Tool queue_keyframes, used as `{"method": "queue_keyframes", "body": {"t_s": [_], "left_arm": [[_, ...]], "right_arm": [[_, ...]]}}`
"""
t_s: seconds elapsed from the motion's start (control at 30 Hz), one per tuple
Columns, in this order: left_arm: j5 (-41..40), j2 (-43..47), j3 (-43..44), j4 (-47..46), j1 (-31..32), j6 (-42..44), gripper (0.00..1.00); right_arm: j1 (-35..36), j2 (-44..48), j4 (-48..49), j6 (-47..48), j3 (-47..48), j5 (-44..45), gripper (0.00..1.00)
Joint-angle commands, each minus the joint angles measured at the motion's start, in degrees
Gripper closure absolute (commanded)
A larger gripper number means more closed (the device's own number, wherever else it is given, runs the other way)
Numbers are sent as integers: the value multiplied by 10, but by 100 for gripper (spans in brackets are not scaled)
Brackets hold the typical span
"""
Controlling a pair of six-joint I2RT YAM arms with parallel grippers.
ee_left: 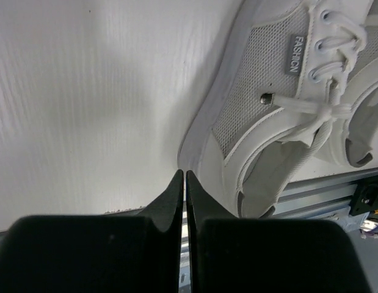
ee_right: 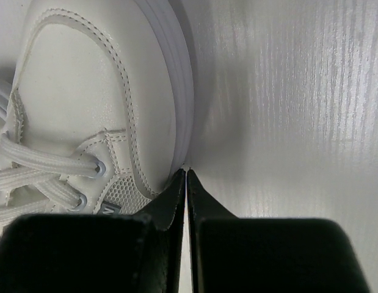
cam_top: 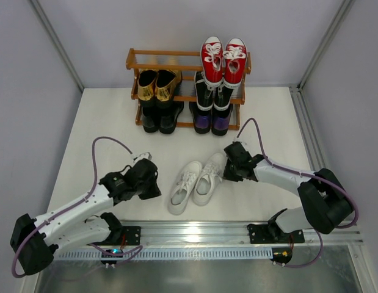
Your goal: Place and organize the shoes onto the shoe shelf
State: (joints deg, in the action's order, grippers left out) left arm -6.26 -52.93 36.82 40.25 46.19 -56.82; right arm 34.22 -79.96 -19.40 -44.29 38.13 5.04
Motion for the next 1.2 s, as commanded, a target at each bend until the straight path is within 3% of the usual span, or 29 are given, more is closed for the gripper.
{"method": "queue_keyframes", "body": {"t_s": [0.0,0.17,0.3,0.4,0.87,1.17], "left_arm": [[-2,-8,1,40,24,-29,100],[40,-23,-11,23,73,-72,100],[48,-46,-18,3,164,-120,100],[42,-54,-26,-10,181,-134,100],[-38,-205,69,-82,164,-67,100],[-73,-163,87,-39,100,-17,100]], "right_arm": [[12,17,10,-15,4,-8,96],[12,17,9,-18,0,-4,96],[12,17,6,-18,1,-2,96],[12,17,6,-17,0,0,96],[12,33,-13,-16,-1,15,96],[12,36,-28,-17,2,33,96]]}}
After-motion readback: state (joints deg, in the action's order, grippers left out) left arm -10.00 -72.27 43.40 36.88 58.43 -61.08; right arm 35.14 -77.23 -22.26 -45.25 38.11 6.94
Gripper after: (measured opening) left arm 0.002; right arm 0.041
